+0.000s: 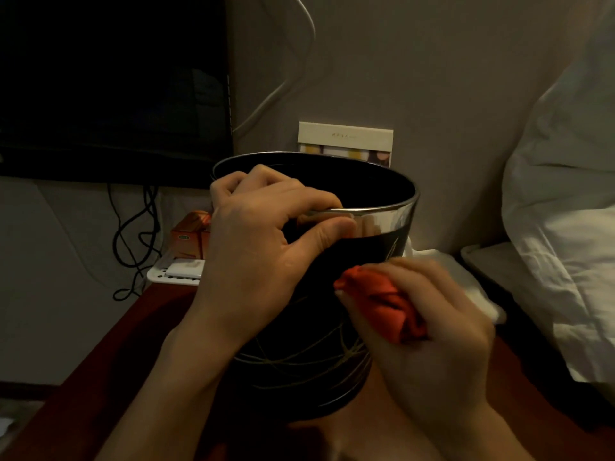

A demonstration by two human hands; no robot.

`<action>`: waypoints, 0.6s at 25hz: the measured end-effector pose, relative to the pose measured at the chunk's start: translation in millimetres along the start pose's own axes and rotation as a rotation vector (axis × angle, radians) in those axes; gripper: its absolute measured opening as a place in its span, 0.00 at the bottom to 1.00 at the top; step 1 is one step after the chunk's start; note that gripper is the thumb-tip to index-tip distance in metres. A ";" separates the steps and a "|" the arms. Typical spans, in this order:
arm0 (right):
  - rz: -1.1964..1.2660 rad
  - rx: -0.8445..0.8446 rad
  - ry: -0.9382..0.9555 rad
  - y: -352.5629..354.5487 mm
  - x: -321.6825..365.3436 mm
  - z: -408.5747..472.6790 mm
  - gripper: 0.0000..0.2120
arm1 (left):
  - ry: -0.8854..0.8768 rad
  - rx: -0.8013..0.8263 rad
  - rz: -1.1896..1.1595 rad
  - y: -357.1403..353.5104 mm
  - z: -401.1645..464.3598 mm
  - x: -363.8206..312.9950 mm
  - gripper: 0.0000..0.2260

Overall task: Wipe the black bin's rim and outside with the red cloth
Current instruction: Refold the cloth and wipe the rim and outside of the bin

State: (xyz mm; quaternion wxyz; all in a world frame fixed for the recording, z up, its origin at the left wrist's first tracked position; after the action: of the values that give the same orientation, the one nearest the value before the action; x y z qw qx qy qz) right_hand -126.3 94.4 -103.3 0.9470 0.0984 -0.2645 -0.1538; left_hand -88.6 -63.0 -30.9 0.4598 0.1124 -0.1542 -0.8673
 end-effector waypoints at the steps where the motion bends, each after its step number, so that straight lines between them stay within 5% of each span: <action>1: 0.013 -0.028 -0.015 4.9 -0.5 3.3 0.14 | 0.001 0.011 -0.006 -1.0 0.1 0.9 0.06; 7: 0.075 0.058 -0.083 -2.1 -1.5 4.4 0.10 | 0.077 0.122 -0.015 2.5 -1.2 8.9 0.04; 15: 0.101 -0.140 -0.258 50.4 -23.7 38.1 0.08 | 0.124 0.058 0.039 -10.4 -3.9 -4.5 0.05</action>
State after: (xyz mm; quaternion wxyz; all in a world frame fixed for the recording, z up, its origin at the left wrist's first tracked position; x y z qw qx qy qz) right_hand -153.8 145.6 -69.0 0.9163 -0.0019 -0.3770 -0.1352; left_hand -92.8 -54.3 -38.2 0.4816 0.1761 -0.1530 -0.8448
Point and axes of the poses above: each hand's wrist, its own z-axis towards the middle knuckle, its own y-axis out of the back of the hand, x = y × z, the point moved 10 cm from there along z, towards the middle knuckle, and after that the axes turned 15 degrees about -y, right-handed, at the moved point
